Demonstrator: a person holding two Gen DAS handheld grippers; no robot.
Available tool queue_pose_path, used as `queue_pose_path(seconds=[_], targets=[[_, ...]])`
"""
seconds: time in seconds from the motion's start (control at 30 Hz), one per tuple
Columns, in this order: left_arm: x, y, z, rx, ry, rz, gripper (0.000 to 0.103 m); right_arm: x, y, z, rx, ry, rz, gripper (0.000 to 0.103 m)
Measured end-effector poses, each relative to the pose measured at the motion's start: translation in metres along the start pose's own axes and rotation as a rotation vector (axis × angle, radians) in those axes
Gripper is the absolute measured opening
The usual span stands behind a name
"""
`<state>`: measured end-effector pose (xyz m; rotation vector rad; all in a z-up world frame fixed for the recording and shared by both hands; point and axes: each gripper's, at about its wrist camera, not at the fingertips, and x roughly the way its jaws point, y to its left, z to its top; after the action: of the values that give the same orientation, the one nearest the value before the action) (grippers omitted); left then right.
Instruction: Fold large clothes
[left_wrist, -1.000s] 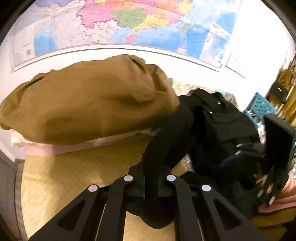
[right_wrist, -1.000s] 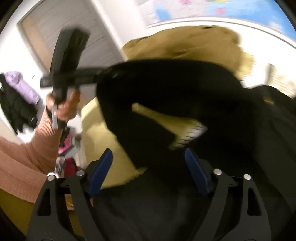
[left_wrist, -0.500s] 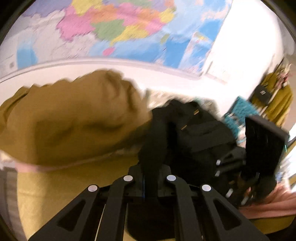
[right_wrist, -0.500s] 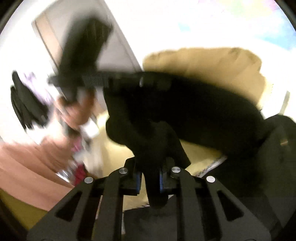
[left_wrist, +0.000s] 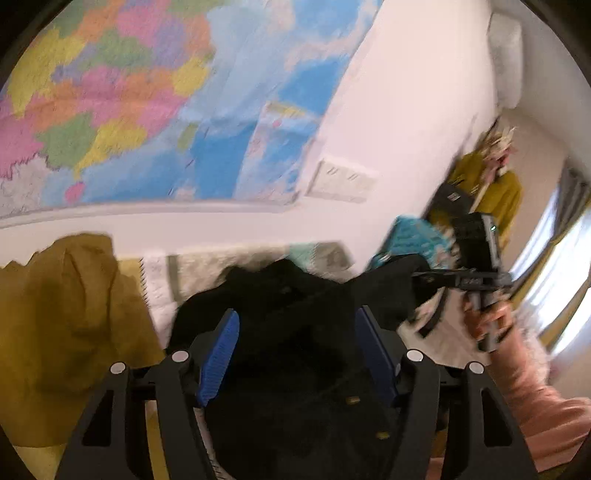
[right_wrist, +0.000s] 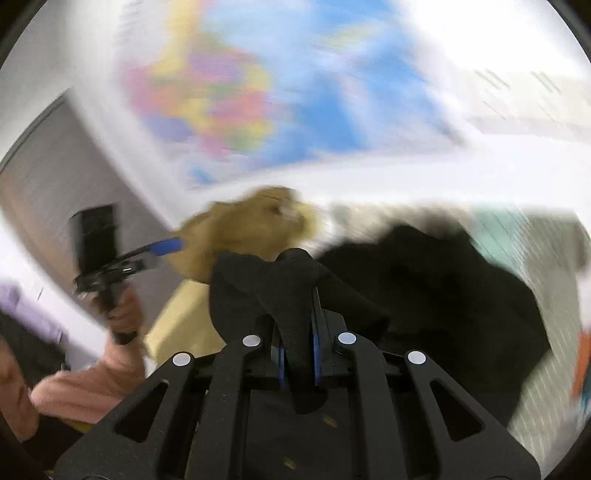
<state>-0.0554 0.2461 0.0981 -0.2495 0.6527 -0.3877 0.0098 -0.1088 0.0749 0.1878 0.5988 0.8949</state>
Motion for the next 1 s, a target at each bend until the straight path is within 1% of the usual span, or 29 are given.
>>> queue_pose_path(seconds=[0.07, 0.1, 0.13, 0.17, 0.2, 0.23, 0.27, 0.33, 0.4, 0.43, 0.47, 0.53, 0.57, 0.6, 0.67, 0.7, 0.73, 0.8, 0.83, 0.87, 0.97, 1.0], targets=[[0.036, 0.010, -0.014, -0.022, 0.097, 0.065, 0.063, 0.009, -0.049, -0.015, 0.117, 0.065, -0.053, 0.013], [0.055, 0.015, -0.021, -0.026, 0.144, 0.106, 0.063, 0.016, -0.067, -0.022, 0.155, 0.094, -0.087, 0.014], [0.067, 0.020, -0.026, -0.030, 0.175, 0.134, 0.062, 0.024, -0.084, -0.029, 0.195, 0.120, -0.112, 0.016], [0.082, 0.025, -0.032, -0.040, 0.213, 0.153, 0.062, 0.032, -0.100, -0.037, 0.239, 0.148, -0.118, 0.021], [0.095, 0.029, -0.039, -0.050, 0.248, 0.160, 0.062, 0.036, -0.113, -0.044, 0.264, 0.169, -0.133, 0.023], [0.108, 0.032, -0.046, -0.061, 0.281, 0.166, 0.062, 0.041, -0.126, -0.048, 0.293, 0.181, -0.159, 0.034], [0.120, 0.034, -0.051, -0.054, 0.307, 0.188, 0.062, 0.043, -0.135, -0.052, 0.322, 0.176, -0.167, 0.052], [0.134, 0.034, -0.056, -0.034, 0.327, 0.236, 0.061, 0.039, -0.143, -0.058, 0.337, 0.155, -0.177, 0.070], [0.144, 0.034, -0.057, -0.020, 0.331, 0.270, 0.061, 0.025, -0.142, -0.060, 0.323, 0.113, -0.174, 0.070], [0.146, 0.035, -0.056, -0.017, 0.327, 0.272, 0.061, 0.018, -0.139, -0.062, 0.304, 0.094, -0.168, 0.075], [0.147, 0.036, -0.054, -0.008, 0.320, 0.279, 0.061, 0.010, -0.133, -0.063, 0.274, 0.069, -0.177, 0.082], [0.149, 0.039, -0.049, -0.011, 0.309, 0.290, 0.061, 0.000, -0.117, -0.070, 0.188, 0.028, -0.205, 0.090], [0.151, 0.041, -0.047, -0.019, 0.308, 0.283, 0.061, 0.000, -0.114, -0.072, 0.159, 0.019, -0.213, 0.091], [0.151, 0.042, -0.046, -0.021, 0.307, 0.284, 0.061, -0.001, -0.107, -0.078, 0.116, 0.016, -0.215, 0.091], [0.160, 0.045, -0.041, -0.031, 0.302, 0.292, 0.061, 0.007, -0.096, -0.088, 0.035, 0.022, -0.269, 0.091], [0.162, 0.045, -0.041, -0.036, 0.305, 0.291, 0.061, 0.012, -0.095, -0.089, 0.013, 0.022, -0.291, 0.091], [0.165, 0.046, -0.040, -0.044, 0.308, 0.293, 0.061, 0.019, -0.096, -0.090, 0.007, 0.020, -0.303, 0.088], [0.169, 0.046, -0.039, -0.047, 0.310, 0.302, 0.061, 0.031, -0.107, -0.088, 0.051, 0.025, -0.285, 0.067], [0.169, 0.045, -0.039, -0.046, 0.310, 0.305, 0.061, 0.035, -0.113, -0.086, 0.084, 0.033, -0.251, 0.034], [0.169, 0.045, -0.038, -0.048, 0.307, 0.309, 0.061, 0.037, -0.116, -0.084, 0.107, 0.034, -0.222, 0.012], [0.163, 0.043, -0.035, -0.059, 0.285, 0.301, 0.061, 0.009, -0.122, -0.075, 0.207, -0.054, -0.106, 0.011], [0.160, 0.041, -0.033, -0.062, 0.272, 0.290, 0.061, -0.006, -0.124, -0.071, 0.257, -0.093, -0.053, 0.011]])
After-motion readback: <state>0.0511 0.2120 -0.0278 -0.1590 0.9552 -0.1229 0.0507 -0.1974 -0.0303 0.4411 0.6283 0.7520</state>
